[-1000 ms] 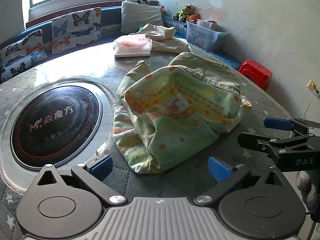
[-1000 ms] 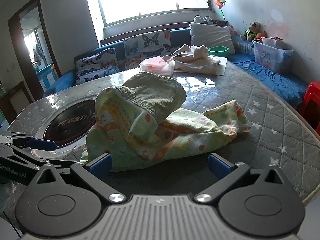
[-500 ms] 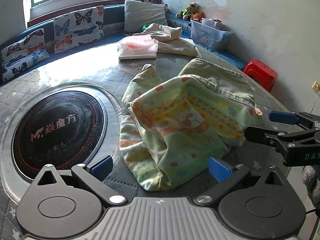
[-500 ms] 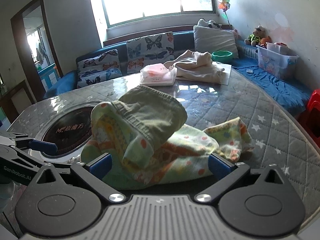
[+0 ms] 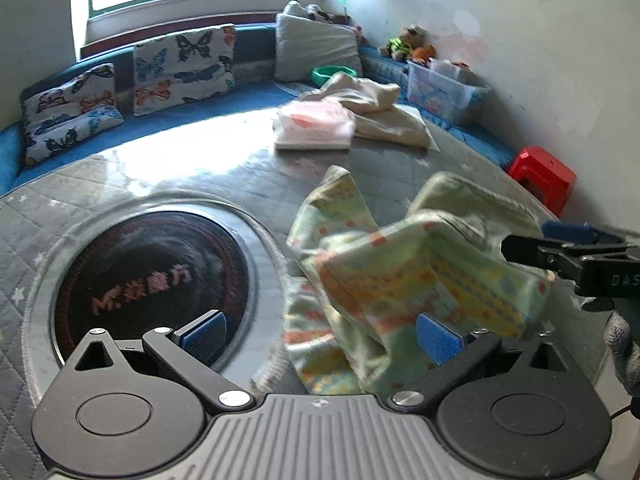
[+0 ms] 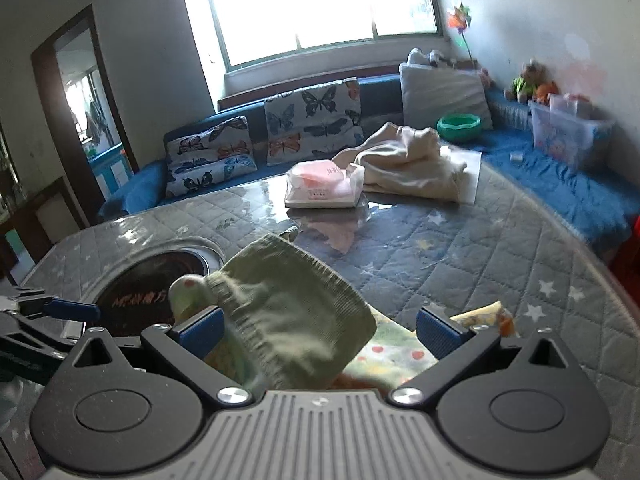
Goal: Fold clothes
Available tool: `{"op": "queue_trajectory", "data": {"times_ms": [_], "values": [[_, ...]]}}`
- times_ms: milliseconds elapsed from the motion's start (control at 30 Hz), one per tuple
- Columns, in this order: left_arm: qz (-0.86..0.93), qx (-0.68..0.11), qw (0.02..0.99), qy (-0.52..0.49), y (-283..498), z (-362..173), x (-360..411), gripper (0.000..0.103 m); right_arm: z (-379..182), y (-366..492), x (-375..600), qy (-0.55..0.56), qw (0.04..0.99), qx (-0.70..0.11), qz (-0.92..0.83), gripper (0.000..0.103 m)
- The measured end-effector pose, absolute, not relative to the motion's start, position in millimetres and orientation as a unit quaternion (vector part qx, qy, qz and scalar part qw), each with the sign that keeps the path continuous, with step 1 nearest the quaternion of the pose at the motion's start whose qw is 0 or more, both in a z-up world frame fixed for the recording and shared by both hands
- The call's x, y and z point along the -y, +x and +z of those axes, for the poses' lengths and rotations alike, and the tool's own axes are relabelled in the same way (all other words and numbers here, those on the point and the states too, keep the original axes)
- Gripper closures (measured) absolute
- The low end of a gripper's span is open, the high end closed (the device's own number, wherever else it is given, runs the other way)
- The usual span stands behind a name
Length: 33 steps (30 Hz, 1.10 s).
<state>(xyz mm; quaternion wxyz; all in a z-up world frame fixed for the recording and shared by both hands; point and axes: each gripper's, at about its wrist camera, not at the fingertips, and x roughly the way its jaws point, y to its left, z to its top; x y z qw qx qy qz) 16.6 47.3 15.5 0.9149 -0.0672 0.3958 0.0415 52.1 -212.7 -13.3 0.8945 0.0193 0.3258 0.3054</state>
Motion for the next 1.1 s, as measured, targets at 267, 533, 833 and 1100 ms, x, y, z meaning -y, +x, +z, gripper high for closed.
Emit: {"op": "queue_trajectory", "data": {"times_ms": [267,533,833,1100], "values": [[0.081,-0.380,0.918,-0.086,19,29,-77,0.000,-19,61,210,0.038,0.868,-0.337,0.362,0.060],[0.089,-0.368,0.922,-0.084,21,38,-83,0.000,-8,8,198,-0.018,0.829,-0.302,0.470,0.088],[0.063,-0.369,0.925,-0.060,30,38,-63,0.000,-34,-44,164,-0.126,0.766,-0.332,0.537,0.092],[0.039,-0.381,0.923,-0.037,45,27,-47,0.000,-30,-48,175,-0.123,0.760,-0.340,0.540,0.073]]}}
